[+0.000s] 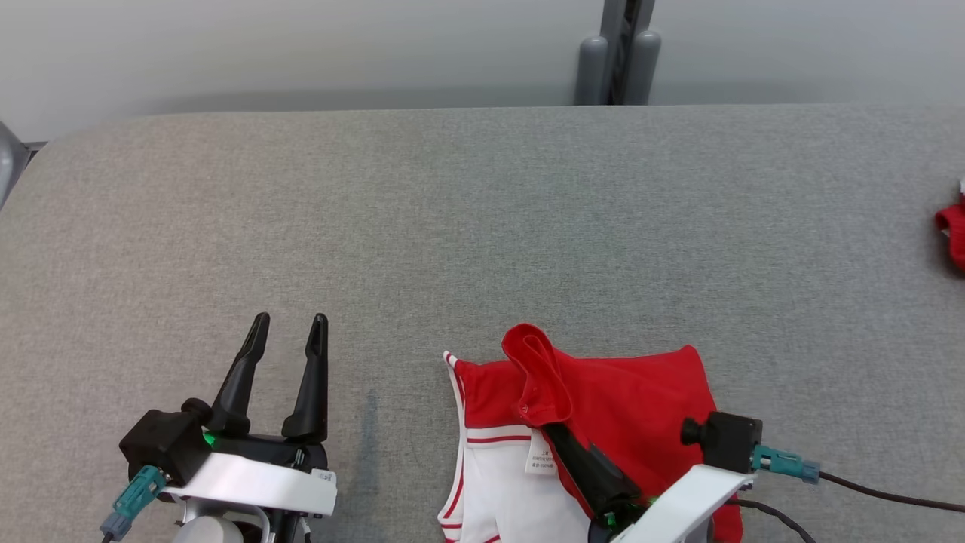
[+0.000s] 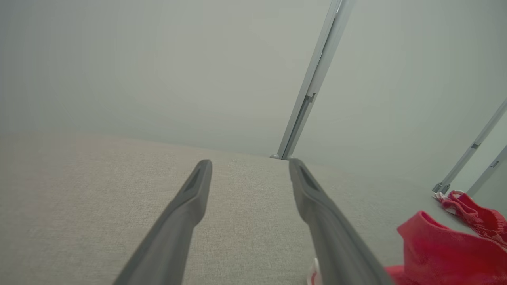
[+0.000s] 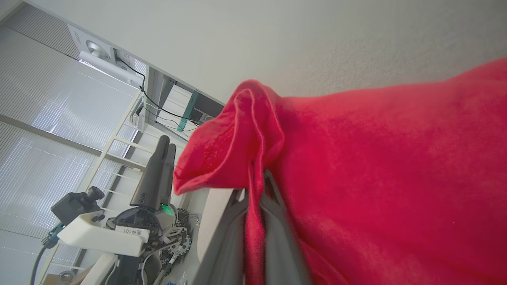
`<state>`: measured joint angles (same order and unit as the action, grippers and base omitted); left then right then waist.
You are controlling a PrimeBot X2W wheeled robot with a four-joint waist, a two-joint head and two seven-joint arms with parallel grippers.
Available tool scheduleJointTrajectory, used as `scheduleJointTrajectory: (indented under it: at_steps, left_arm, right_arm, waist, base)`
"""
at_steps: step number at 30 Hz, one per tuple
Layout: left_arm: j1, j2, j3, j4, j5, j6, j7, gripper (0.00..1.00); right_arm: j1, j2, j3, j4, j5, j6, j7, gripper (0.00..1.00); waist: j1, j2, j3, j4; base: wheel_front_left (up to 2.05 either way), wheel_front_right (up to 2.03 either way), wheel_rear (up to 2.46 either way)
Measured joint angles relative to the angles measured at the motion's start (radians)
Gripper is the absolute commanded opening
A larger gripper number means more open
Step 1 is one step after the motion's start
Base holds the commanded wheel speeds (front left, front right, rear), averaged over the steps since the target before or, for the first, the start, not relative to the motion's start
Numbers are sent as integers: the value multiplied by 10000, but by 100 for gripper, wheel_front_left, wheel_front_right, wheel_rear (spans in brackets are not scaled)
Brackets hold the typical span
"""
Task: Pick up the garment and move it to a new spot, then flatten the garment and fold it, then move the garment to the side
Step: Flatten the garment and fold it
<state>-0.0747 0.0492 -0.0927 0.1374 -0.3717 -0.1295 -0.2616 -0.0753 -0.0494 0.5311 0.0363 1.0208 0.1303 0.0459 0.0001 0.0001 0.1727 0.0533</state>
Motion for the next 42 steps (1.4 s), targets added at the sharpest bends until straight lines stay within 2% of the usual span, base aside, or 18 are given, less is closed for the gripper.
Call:
scheduleJointTrajectory:
  at_steps: [9,11,12,13,14,19,27,30,34,38,42]
  left_arm:
    - [-48,-4,-65,79,-96,0,0,100]
    - [-106,0,-86,90,-104,0,0,100]
    - [-119,0,-92,94,-107,0,0,100]
    - [-120,0,-102,111,-127,0,0,100]
    - [-120,-2,-109,117,-146,0,0,100]
    - [-118,0,-115,184,-150,0,0,100]
    - [-98,0,-136,280,-150,0,0,100]
    - [-61,-2,-142,286,-150,0,0,100]
    - [25,-2,-144,297,-159,0,0,100]
    - [39,-2,-121,305,-159,0,0,100]
    - [61,0,-58,303,-159,0,0,100]
  right_arm:
    - [-728,12,765,1547,372,-2,-570,0]
    - [-804,12,825,1904,744,-2,-708,0]
    - [-854,6,901,2092,844,-2,-757,38]
    - [-925,0,1003,2242,867,-4,-782,96]
    - [-1028,6,1108,2374,963,-4,-815,100]
    - [-1360,13,1639,2790,1143,-4,-907,100]
    - [-1665,10,2286,2759,1110,-4,-915,100]
    - [-1723,6,2460,2652,895,-4,-901,100]
    - [-1880,12,2621,2360,63,-4,-796,100]
    - [-1871,19,2314,1845,-196,-4,-633,100]
    - [-2018,6,1442,1396,-972,-4,-537,100]
  waist:
    - [-1,0,140,378]
    - [0,0,165,430]
    - [-1,0,180,454]
    - [-1,0,195,473]
    - [0,0,206,488]
    - [0,0,176,499]
    - [-1,0,-11,479]
    - [0,0,-76,469]
    - [-1,0,-125,457]
    - [0,0,-189,429]
    - [0,0,-255,352]
  base:
    - [0,0,0]
    - [0,0,0]
    - [0,0,0]
    - [0,0,0]
    - [0,0,0]
    - [0,0,0]
    - [0,0,0]
    - [0,0,0]
    - [0,0,0]
    - [0,0,0]
    - [0,0,0]
